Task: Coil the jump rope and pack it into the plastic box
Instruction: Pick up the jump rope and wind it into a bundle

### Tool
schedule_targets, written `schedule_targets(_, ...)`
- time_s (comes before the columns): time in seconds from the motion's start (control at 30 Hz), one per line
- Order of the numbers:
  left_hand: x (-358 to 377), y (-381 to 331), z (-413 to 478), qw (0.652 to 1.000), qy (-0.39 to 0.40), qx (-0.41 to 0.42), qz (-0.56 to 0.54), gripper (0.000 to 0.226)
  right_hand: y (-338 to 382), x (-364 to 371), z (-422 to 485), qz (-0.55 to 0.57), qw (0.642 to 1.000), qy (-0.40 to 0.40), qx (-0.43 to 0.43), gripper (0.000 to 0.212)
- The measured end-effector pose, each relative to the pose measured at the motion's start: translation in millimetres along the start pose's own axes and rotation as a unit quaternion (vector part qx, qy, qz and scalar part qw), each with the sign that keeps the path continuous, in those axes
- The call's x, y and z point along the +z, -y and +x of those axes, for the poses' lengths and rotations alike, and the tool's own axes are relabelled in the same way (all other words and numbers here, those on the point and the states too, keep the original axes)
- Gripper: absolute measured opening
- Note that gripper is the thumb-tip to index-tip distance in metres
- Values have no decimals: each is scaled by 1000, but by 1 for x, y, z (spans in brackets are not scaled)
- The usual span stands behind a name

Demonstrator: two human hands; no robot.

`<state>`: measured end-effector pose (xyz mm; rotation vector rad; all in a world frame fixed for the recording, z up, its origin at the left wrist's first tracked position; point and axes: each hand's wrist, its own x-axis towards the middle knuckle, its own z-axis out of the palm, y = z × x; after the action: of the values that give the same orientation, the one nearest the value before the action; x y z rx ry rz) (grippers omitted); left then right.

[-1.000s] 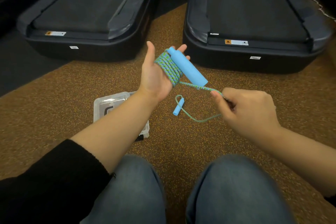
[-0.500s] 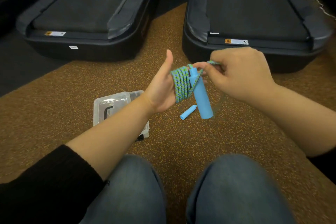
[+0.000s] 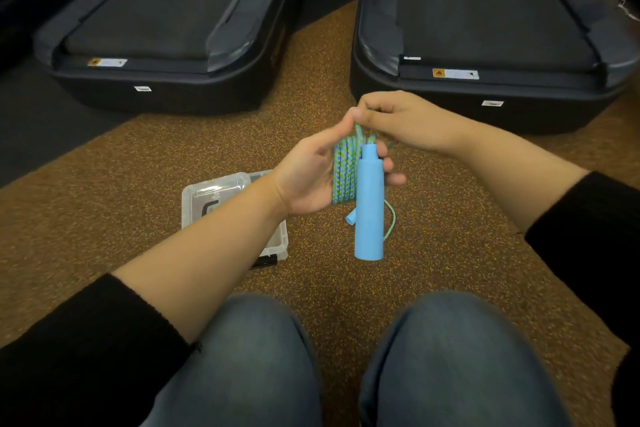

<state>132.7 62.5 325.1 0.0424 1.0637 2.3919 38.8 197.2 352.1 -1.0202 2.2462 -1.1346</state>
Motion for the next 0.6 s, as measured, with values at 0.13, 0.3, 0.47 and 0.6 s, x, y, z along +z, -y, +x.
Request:
schedule_targets(0.13, 0, -6, -1, 1000, 11, -21, 0, 60, -11, 17, 0, 158, 983, 67, 69, 24)
schedule_targets(0.3, -2, -21, -1, 999, 11, 12, -31, 78, -26, 32, -6, 79, 993, 45, 78, 17)
schedule_targets(0.47, -10, -27, 1, 995, -44, 77, -38, 82, -44, 65, -26, 46, 990, 47, 125, 25)
schedule_targets(0.6, -15, -28, 1, 990, -73, 105, -56, 80, -34, 85, -50, -62, 993, 63, 76, 41)
